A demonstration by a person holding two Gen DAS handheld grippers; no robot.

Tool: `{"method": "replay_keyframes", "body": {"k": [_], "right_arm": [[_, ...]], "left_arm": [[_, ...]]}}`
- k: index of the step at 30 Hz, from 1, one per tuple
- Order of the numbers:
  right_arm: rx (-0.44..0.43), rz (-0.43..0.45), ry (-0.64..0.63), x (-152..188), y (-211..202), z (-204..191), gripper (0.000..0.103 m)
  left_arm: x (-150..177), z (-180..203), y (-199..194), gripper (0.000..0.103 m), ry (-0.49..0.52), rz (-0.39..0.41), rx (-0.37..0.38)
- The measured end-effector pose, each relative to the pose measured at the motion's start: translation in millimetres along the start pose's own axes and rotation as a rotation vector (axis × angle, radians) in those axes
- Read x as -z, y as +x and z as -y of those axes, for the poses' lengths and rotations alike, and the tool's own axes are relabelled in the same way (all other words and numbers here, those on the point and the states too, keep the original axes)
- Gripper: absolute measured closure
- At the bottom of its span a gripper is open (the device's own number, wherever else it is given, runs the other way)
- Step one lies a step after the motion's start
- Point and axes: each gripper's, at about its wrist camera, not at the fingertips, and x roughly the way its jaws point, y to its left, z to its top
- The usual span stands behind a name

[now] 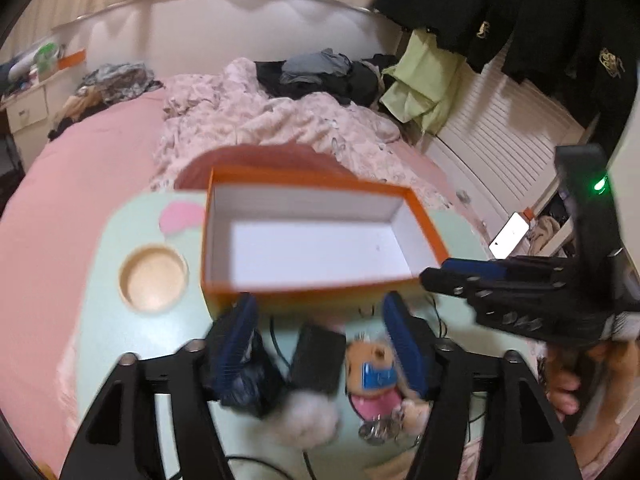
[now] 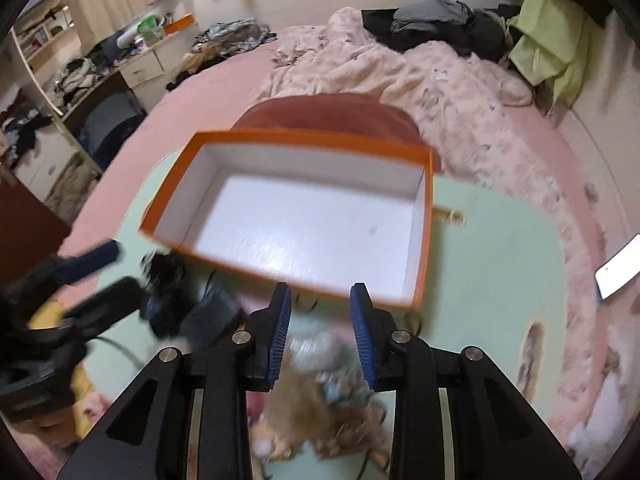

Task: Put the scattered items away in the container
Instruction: 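Grasp brown pompom in box with right tool, place it on table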

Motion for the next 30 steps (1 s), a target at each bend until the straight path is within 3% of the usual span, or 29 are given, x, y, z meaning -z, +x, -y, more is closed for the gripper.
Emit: {"method": "replay_keyframes", "body": {"k": [3, 9, 18, 25, 30], "right_arm": [[0.076, 0.013, -0.001, -10, 11, 4, 0.058], [0.048, -0.014, 0.022, -3, 21, 11, 0.058], [0.069, -0.004, -0.012, 3, 14, -2, 0.058], [0.035, 0.021, 0.002, 7, 4, 0, 0.058], [-0.056, 0.138, -0.011, 25, -32, -3, 0.058]], "left_arm": [[-9, -3, 14, 0.033, -0.01, -0.031, -0.049], [2, -16, 35, 0.033, -0.073, -0.083, -0.038], [2, -18, 31, 0.033, -0.083, -0.071, -0.059], [2, -17, 21, 0.033, -0.069, -0.053, -0.064], [8, -13, -12, 0.033, -0.028, 0.01, -0.079]]}}
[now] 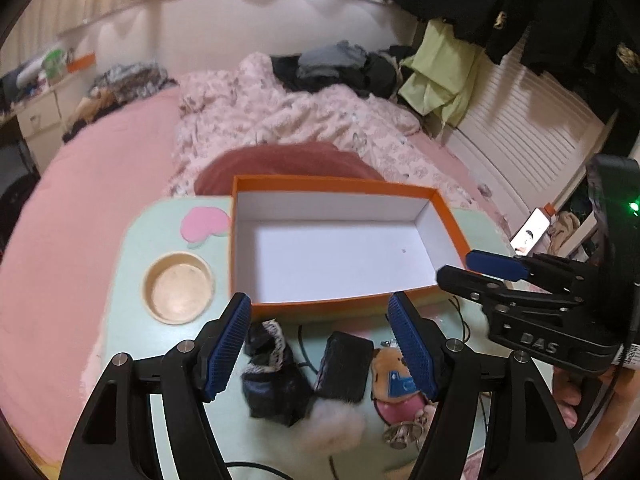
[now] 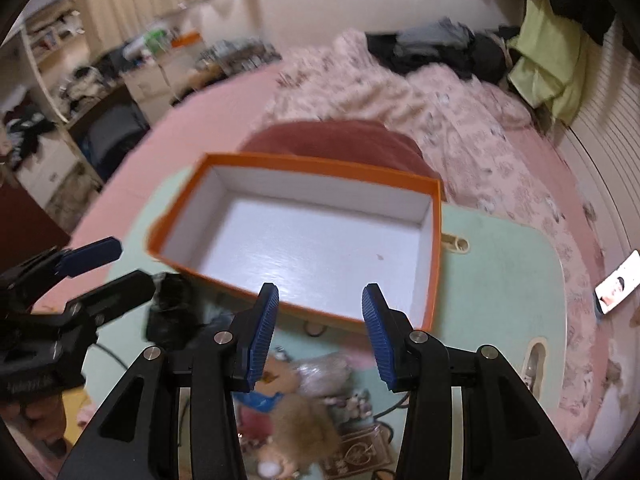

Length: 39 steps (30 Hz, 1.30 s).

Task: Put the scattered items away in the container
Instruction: 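Grasp brown pompom in box with right tool, place it on table, then lower left tool onto white fluffy pompom on table and grasp it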

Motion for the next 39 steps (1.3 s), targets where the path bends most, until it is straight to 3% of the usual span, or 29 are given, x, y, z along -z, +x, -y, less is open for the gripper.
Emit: {"method": "replay_keyframes", "body": {"k": [2, 5, 8, 13, 17, 22, 25, 27, 28, 31, 32, 39], "right_arm": [[-0.03, 0.062, -0.021, 12, -21, -3, 0.058], [-0.067, 0.14, -0.062, 33, -49, -3, 0.057], [-0.059, 0.17, -0.044, 60, -64, 8, 0.042], [-0.049, 0.086, 0.004, 106, -49, 26, 0.042], [-0.059, 0.0, 0.028, 138, -27, 22, 0.042], [0.005, -0.042, 0.004, 163, 0, -1, 0.042], [0.097, -0.022, -0.022, 161, 8, -10, 0.041], [0.111, -0.019, -0.037, 160, 11, -12, 0.036], [0.104, -0.027, -0.044, 160, 12, -13, 0.024], [0.101, -0.038, -0.05, 162, 16, -12, 0.012], [0.102, -0.049, -0.049, 162, 18, -11, 0.001], [0.098, -0.053, -0.054, 165, 16, -9, 0.0]], "left_arm": [[9, -2, -14, 0.032, 0.019, 0.012, 0.018], [29, -4, -21, 0.031, 0.066, -0.043, 0.104], [57, -2, -27, 0.031, 0.125, -0.051, 0.134], [105, 10, -16, 0.031, 0.206, -0.083, 0.058], [127, 11, 11, 0.031, 0.167, -0.13, 0.094], [141, 7, 24, 0.031, 0.096, -0.089, -0.016], [145, 10, 28, 0.023, 0.084, -0.044, -0.117], [149, 16, 34, 0.011, 0.108, -0.042, -0.154], [150, 20, 38, 0.0, 0.131, -0.049, -0.179], [153, 22, 39, 0.0, 0.156, -0.029, -0.158], [153, 20, 39, 0.0, 0.161, -0.021, -0.153], [155, 15, 37, 0.0, 0.171, 0.003, -0.145]]}}
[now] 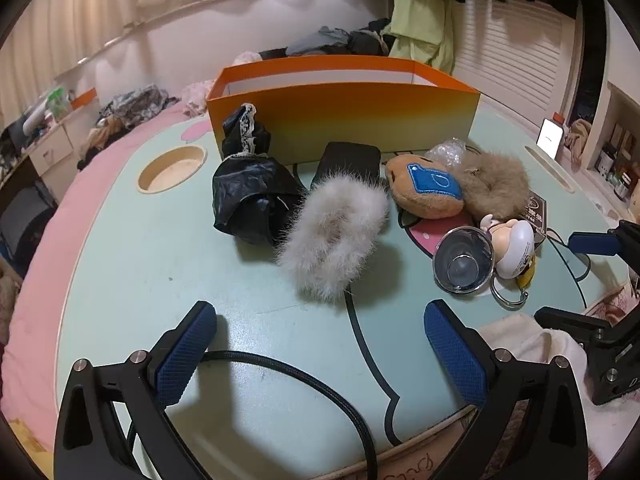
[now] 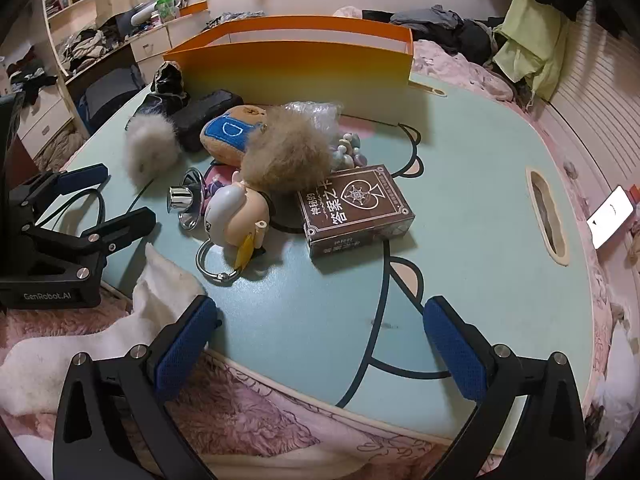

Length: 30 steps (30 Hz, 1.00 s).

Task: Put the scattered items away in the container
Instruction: 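Lower left tool onto white fluffy pompom on table and grasp it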

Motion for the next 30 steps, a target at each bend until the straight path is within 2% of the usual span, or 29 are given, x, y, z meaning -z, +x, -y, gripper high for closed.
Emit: {"method": "replay_keyframes", "body": {"k": [8, 17, 22, 24, 26, 30], "right_arm": [[-0.012, 0.049, 0.011, 8, -2, 2, 0.0], [0.02, 0.07, 0.057, 10, -4, 11, 0.0], [0.017, 0.094, 0.048, 11, -4, 6, 0.001], [0.0, 0.116, 0.065, 12, -6, 8, 0.006], [-0.015, 0.14, 0.085, 14, -10, 12, 0.016], [-0.033, 0.192, 0.122, 15, -16, 21, 0.019]], "left_arm": [[-5, -1, 0, 0.0, 0.0, -0.003, -0.005], [-7, 4, 3, 0.0, -0.003, 0.0, -0.006], [-3, 10, 0, 0.0, 0.032, 0.034, 0.027], [-4, 13, -3, 0.001, 0.041, 0.046, 0.045], [-5, 14, -9, 0.009, 0.042, 0.081, 0.051], [-10, 10, -19, 0.016, 0.012, 0.134, 0.073]]}}
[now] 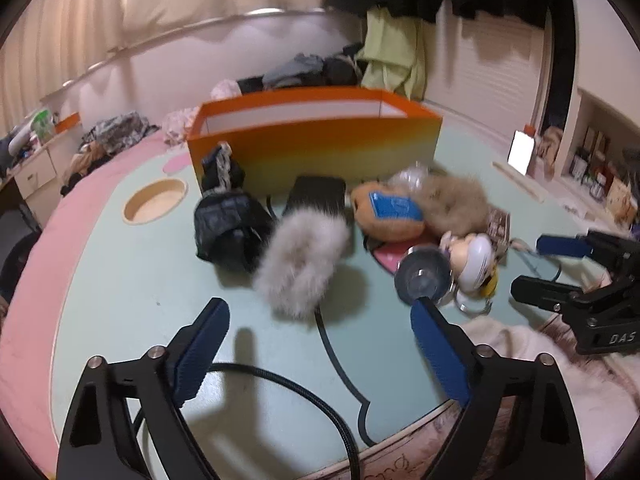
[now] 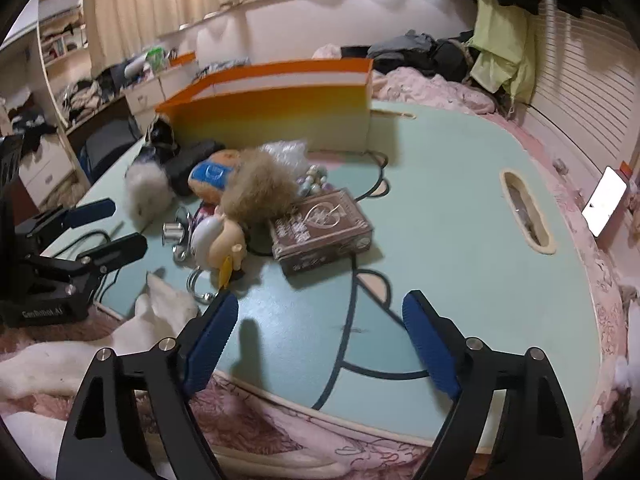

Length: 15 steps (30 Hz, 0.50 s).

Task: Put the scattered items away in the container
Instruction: 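Lower left tool onto white fluffy pompom on table and grasp it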

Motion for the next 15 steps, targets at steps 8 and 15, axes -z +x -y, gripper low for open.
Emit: {"method": "replay_keyframes", "body": {"k": [8, 15], "right_arm": [[0.053, 0.1, 0.019, -17, -8, 9, 0.019], [0.024, 0.092, -0.005, -28, 1, 8, 0.019]], "left_arm": [[-17, -2, 2, 0.042, -0.011, 0.062, -0.025], [-15, -8, 6, 0.054, -0.054, 0.064, 0.052]]}}
